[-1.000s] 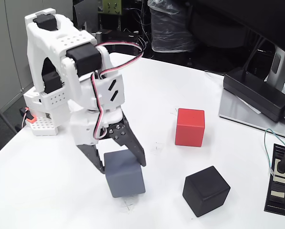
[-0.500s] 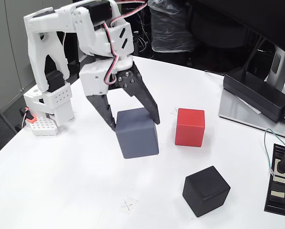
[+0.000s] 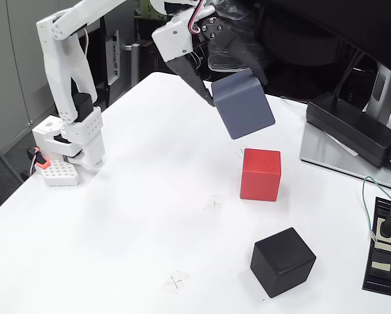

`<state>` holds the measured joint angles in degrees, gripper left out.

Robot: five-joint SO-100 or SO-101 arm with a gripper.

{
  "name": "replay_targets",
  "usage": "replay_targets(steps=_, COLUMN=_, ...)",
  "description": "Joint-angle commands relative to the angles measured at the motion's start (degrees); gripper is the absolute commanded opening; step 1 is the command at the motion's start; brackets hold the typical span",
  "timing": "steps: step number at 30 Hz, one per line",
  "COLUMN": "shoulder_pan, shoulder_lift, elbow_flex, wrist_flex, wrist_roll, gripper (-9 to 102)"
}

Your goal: Stack the three blocks in an ordered color.

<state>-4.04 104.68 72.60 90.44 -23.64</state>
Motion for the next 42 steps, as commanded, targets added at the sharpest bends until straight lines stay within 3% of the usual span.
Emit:
replay_targets(steps=1, shoulder_pan=-3.3, shoulder_lift=-0.7, elbow_flex=-2.7, wrist_flex=0.2, wrist_roll=4.6, gripper=7)
replay_targets(steps=15, shoulder_pan=-5.0, shoulder_lift=-19.2, elbow_flex=-9.8, wrist_flex=-0.4, wrist_roll=7.2, gripper=7)
replay_targets(steps=36, shoulder_pan=-5.5, shoulder_lift=-27.0, elbow_flex=-10.1, wrist_flex=-0.6, wrist_roll=6.4, gripper=7)
replay_targets(steps=42, shoulder_pan=-9.9, shoulder_lift=-26.9, elbow_flex=-13.2, wrist_flex=0.1, wrist_roll=6.4, gripper=7)
